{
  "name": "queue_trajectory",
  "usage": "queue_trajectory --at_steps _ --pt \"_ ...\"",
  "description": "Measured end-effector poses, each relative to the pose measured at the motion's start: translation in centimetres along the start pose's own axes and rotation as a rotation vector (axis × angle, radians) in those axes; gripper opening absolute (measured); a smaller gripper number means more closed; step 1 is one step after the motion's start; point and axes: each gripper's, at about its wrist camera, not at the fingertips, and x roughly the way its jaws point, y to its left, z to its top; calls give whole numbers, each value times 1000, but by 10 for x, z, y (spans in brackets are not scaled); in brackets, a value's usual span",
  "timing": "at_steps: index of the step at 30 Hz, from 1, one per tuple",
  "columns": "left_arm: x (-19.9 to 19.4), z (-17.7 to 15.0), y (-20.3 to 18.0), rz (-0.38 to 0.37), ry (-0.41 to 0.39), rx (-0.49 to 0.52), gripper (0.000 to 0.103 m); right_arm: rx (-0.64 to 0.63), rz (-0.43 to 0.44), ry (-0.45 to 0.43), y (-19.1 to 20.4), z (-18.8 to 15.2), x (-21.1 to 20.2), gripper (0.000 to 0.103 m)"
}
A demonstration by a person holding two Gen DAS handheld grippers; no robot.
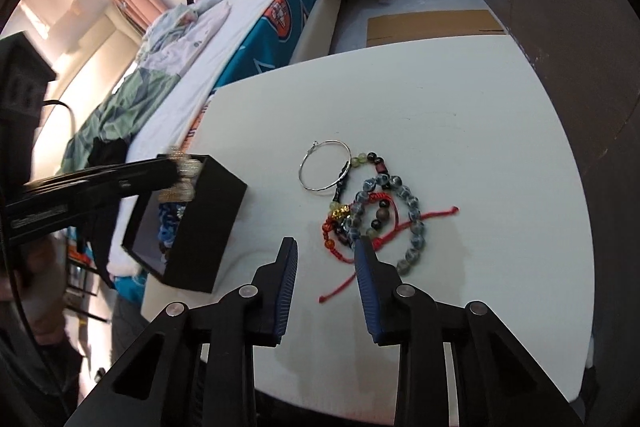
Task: Organize jewelry
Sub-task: 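Close the left tool on the butterfly pendant and lift it over the box, then drop the butterfly pendant into the box with the left tool while the right tool grasps the grey-blue beaded bracelet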
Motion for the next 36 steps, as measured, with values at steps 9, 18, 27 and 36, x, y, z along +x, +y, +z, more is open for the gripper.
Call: queue_trajectory --at_steps 9,18,27,36 --pt "-26 -9 31 2 -41 -61 13 -34 -75 56 2 9 31 18" --pt "-36 -20 55 7 -44 -103 13 -38 -106 48 6 13 26 11" --pt "-29 -16 56 -56 -42 -114 13 -32 -43 -55 20 18 -22 10" --pt "-31 -10 60 -108 -40 -143 45 -83 21 -141 57 34 -56 10"
